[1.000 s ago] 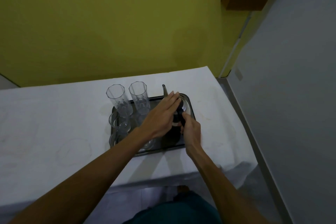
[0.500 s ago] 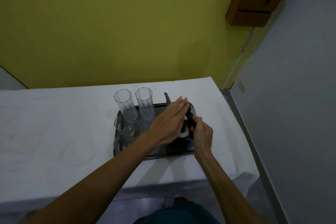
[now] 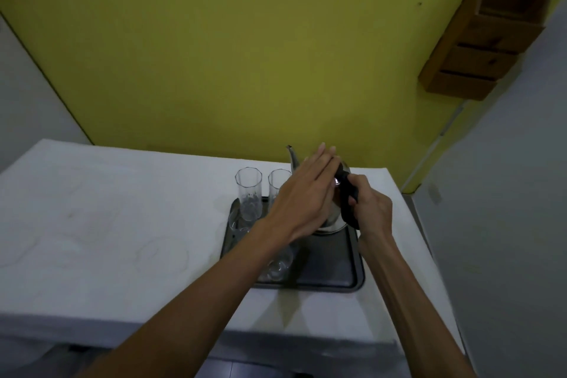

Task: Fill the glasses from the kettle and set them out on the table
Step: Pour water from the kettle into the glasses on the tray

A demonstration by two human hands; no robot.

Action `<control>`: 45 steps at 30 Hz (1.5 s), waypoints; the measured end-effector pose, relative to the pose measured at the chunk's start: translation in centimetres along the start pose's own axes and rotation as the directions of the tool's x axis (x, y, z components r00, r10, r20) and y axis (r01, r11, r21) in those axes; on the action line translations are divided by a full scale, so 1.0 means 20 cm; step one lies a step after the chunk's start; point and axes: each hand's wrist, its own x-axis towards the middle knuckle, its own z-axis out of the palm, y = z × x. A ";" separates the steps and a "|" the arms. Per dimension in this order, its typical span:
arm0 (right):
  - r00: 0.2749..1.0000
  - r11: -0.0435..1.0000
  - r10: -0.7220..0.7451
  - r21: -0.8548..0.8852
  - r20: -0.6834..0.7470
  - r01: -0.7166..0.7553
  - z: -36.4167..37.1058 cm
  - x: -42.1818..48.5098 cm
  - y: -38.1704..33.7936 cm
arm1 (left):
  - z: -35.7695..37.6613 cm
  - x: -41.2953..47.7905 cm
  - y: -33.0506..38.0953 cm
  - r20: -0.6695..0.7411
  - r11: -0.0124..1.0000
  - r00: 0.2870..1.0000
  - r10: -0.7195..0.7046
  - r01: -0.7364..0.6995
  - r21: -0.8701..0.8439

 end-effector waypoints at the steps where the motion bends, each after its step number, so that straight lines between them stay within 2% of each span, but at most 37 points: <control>1: 1.000 1.000 -0.003 -0.009 0.014 0.003 0.02 0.00 -0.01 | -0.02 0.00 -0.01 -0.006 1.000 1.000 -0.015 0.015 0.000; 17: 0.992 0.986 0.037 -0.166 0.120 -0.017 0.18 -0.02 0.01 | -0.15 -0.14 -0.11 0.038 0.973 0.975 -0.218 0.221 -0.070; 23: 0.992 0.976 0.025 -0.219 0.127 0.003 0.19 -0.01 0.00 | -0.13 -0.15 -0.12 0.065 0.963 0.967 -0.246 0.251 -0.094; 45: 0.990 0.981 0.042 -0.193 0.136 -0.015 0.18 -0.02 0.02 | -0.13 -0.17 -0.12 0.090 0.961 0.963 -0.252 0.261 -0.097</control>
